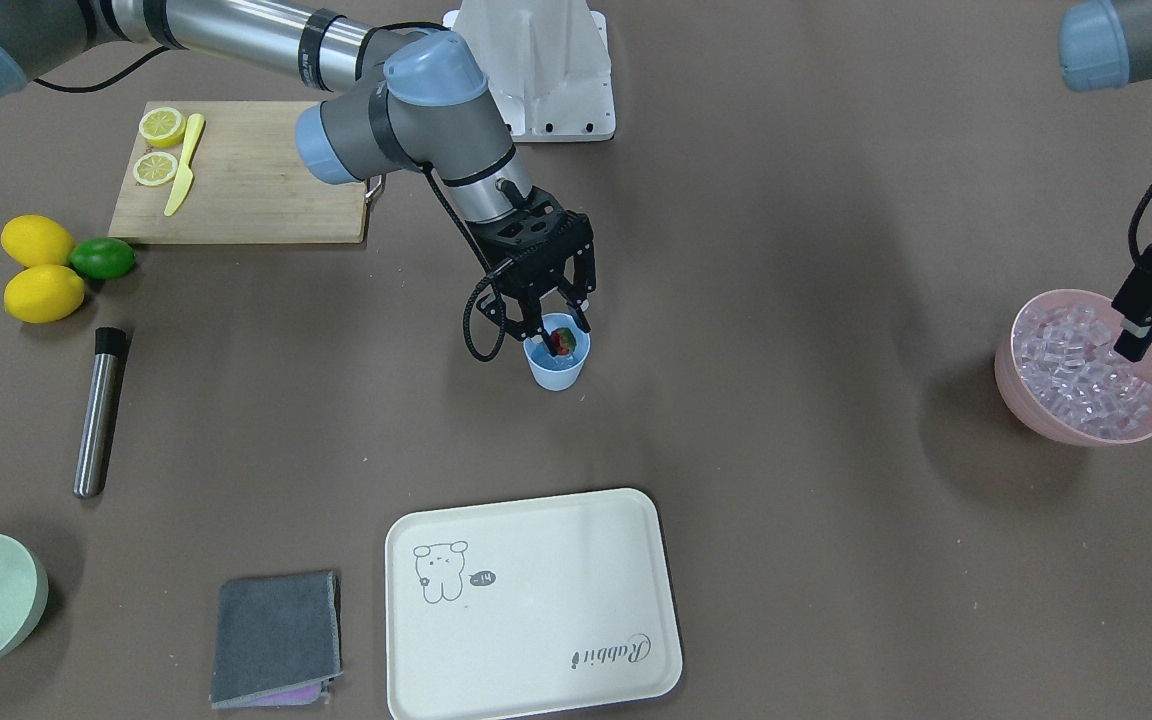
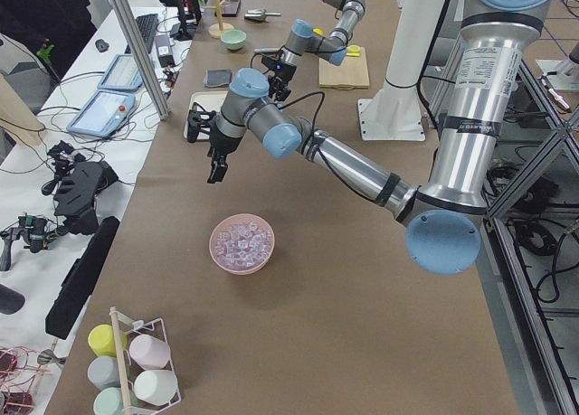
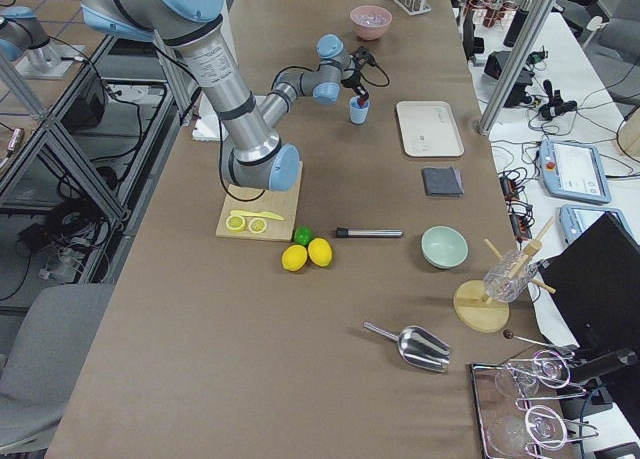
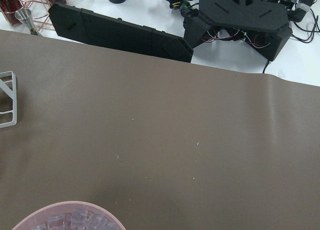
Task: Mash ice and strawberries in cup
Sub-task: 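Move the right gripper back toward the metal rod pestle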
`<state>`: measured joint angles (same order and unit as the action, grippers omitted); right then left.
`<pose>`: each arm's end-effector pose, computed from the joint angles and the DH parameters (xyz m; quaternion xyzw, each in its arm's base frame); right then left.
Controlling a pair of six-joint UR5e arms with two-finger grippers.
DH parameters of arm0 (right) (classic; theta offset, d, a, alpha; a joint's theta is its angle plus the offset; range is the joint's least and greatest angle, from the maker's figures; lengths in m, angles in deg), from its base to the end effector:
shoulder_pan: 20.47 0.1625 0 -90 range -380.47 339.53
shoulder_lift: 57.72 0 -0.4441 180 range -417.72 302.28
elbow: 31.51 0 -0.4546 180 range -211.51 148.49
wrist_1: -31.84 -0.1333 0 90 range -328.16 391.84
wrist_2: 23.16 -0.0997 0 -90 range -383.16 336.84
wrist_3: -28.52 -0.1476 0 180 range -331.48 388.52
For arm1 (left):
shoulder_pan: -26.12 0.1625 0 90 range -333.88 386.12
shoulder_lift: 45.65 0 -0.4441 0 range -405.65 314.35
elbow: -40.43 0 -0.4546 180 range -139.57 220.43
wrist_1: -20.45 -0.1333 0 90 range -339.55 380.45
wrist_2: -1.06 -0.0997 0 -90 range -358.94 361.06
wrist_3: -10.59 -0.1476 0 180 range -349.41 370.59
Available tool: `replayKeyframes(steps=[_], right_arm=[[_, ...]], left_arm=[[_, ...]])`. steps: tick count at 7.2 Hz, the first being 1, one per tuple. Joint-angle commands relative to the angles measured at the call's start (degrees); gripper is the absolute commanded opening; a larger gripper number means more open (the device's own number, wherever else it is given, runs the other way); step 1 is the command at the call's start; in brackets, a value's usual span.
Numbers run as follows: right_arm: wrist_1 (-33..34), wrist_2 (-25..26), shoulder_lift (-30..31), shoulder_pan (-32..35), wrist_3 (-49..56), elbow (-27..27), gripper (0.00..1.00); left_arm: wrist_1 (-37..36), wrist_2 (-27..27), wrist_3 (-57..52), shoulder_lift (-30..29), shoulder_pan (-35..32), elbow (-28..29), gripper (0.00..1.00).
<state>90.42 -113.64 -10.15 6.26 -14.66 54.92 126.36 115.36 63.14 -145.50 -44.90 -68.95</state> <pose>-0.6785 -0.4896 0.1610 0.3418 -0.4631 -0.1450 0.8048 0.1390 -0.6273 0.4023 0.1909 0.3770 -0.1834 0.8876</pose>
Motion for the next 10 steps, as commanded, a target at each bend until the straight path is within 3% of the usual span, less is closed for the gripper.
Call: replayKeyframes(steps=[1,3,5,7,8,10], right_arm=[[0.5,0.1,0.9,0.2,-2.9,0.2,1.00],[7.4,-3.2,1.2,4.4,-8.4,4.1,1.00],[18.5,-14.6,2.1,12.5,-8.7,9.6,1.00],[25.6,-26.9,4.0,22.2,-10.8,10.6,1.00],[26.2,-30.0,8.8,26.0,-11.1,11.6,1.00],[26.7,-30.7,17.1,31.7,-11.0,11.3,1.00]], left_arm=[[0.0,-0.2,0.0,-0.1,0.0,-0.4,0.98],[-0.1,-0.3,-0.2,-0.6,0.0,-1.2,0.98],[-0.1,-0.3,-0.8,-1.5,0.2,-0.9,0.98],[0.2,0.1,-0.9,-1.5,0.4,-1.7,0.98],[2.0,0.0,-1.0,-1.4,1.5,-1.5,0.98],[3.4,0.1,-3.2,-0.7,2.7,-1.4,0.98]])
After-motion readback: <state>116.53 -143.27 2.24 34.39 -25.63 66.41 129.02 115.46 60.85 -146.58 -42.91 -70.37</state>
